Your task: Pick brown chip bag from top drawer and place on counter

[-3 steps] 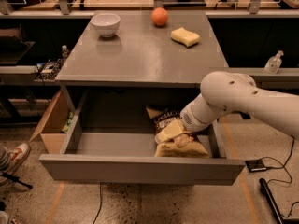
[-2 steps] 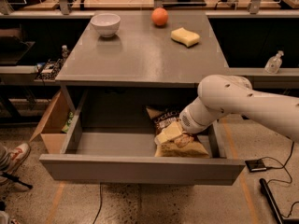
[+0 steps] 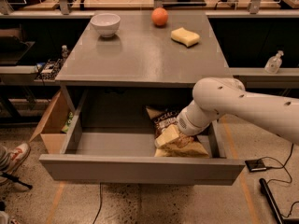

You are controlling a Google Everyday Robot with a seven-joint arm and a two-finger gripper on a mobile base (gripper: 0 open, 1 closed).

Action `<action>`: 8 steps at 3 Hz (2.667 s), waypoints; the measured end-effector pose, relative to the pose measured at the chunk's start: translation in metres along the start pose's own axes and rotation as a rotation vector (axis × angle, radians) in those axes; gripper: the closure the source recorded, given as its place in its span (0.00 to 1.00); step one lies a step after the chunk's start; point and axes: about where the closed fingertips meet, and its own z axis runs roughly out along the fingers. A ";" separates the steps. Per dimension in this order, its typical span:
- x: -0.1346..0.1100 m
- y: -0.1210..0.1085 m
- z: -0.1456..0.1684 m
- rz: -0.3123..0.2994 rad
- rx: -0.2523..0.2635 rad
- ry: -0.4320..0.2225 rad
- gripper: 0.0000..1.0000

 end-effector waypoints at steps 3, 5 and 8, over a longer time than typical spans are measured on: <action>0.002 0.008 -0.013 0.003 0.014 0.000 0.77; 0.003 0.035 -0.083 -0.121 -0.074 -0.170 1.00; 0.025 0.057 -0.156 -0.335 -0.060 -0.263 1.00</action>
Offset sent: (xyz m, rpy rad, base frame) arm -0.0047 -0.0019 0.0048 -0.0323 0.0189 -0.0265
